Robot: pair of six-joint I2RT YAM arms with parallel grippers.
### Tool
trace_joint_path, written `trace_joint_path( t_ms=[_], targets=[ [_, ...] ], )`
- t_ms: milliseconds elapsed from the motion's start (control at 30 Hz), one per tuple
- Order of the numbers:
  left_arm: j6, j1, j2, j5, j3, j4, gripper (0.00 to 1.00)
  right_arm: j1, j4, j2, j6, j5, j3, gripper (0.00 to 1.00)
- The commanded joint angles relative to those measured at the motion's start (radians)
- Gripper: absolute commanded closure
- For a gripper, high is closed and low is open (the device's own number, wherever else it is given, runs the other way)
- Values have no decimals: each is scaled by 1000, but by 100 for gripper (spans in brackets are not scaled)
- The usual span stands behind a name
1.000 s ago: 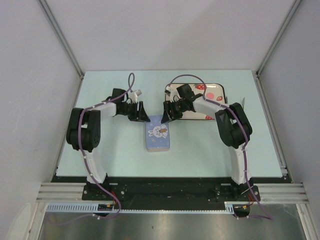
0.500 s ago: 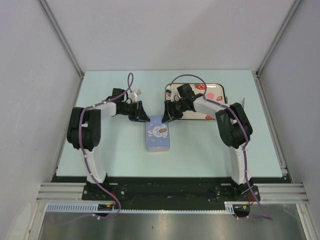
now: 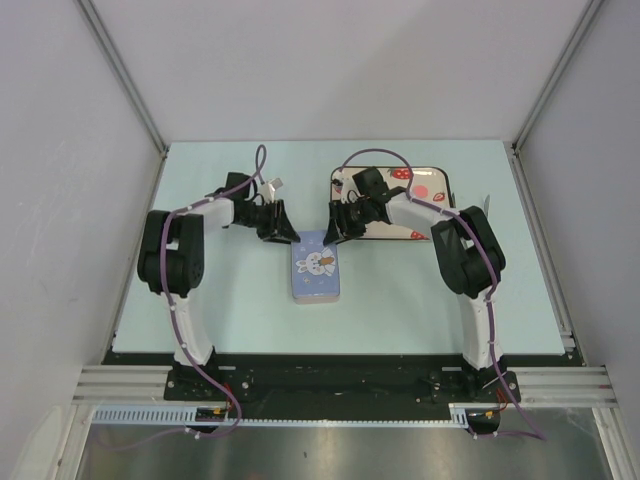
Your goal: Pack the cookies
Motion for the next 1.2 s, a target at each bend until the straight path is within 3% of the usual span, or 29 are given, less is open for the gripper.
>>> trace_joint_path(
  t_ms=[0, 167, 567, 767, 1167],
  targets=[
    [43, -23, 94, -272, 1, -11, 90, 84, -48, 61, -42, 100, -42, 88],
    [55, -25, 100, -290, 44, -46, 91, 101, -68, 49, -31, 96, -60, 89],
    [95, -25, 95, -299, 87, -85, 77, 129, -71, 23, -13, 68, -97, 87],
    [112, -23, 74, -295, 78, -86, 66, 121, -70, 3, -17, 77, -106, 86],
    [120, -23, -24, -265, 40, -71, 46, 78, -70, -89, -47, 143, -105, 56]
  ],
)
